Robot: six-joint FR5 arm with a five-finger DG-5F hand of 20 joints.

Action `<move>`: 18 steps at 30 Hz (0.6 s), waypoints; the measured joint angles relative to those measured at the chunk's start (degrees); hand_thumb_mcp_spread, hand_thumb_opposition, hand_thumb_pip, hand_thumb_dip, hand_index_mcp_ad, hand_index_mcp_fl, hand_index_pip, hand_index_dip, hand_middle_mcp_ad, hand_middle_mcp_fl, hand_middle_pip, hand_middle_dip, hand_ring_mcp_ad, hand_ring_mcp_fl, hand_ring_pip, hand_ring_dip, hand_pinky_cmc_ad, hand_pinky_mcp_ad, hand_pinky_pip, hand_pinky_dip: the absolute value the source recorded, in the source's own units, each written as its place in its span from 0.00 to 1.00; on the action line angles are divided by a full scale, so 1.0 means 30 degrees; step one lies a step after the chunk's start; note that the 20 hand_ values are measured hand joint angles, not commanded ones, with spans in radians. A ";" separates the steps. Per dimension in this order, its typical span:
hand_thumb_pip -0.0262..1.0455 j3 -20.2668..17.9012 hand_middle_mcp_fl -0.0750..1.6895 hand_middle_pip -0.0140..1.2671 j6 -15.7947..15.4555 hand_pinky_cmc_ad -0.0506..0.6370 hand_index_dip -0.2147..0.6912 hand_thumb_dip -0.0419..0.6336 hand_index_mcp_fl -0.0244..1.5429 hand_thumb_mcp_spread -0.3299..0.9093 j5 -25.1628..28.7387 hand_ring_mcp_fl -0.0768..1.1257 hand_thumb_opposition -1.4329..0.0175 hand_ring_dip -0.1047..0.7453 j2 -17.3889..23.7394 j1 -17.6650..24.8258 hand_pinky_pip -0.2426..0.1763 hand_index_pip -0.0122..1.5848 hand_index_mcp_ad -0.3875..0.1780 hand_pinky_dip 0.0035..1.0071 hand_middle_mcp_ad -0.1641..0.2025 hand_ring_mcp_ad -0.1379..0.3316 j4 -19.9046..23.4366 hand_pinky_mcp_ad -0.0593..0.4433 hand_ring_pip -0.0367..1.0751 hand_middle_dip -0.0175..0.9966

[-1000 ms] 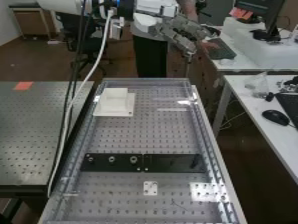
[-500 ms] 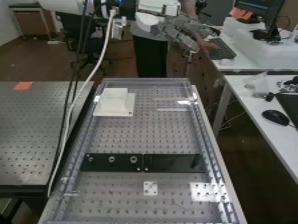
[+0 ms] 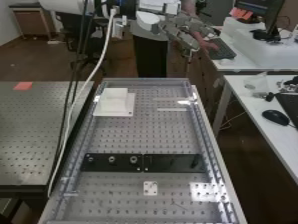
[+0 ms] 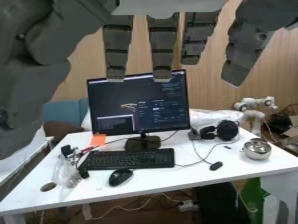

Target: Grab the chopstick and place it in the clear container

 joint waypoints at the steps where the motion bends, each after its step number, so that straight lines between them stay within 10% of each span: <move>1: 0.41 -0.0003 0.15 0.10 -0.0003 0.86 0.61 0.19 0.19 0.41 0.0009 0.07 0.51 0.36 0.0011 0.0009 0.43 0.03 0.32 0.18 0.67 0.52 0.0000 0.84 0.12 0.34; 18: 0.41 -0.0082 0.15 0.10 -0.0112 0.88 0.61 0.19 0.19 0.41 0.0122 0.07 0.52 0.36 0.0080 0.0075 0.43 0.03 0.33 0.18 0.67 0.52 0.0165 0.84 0.12 0.34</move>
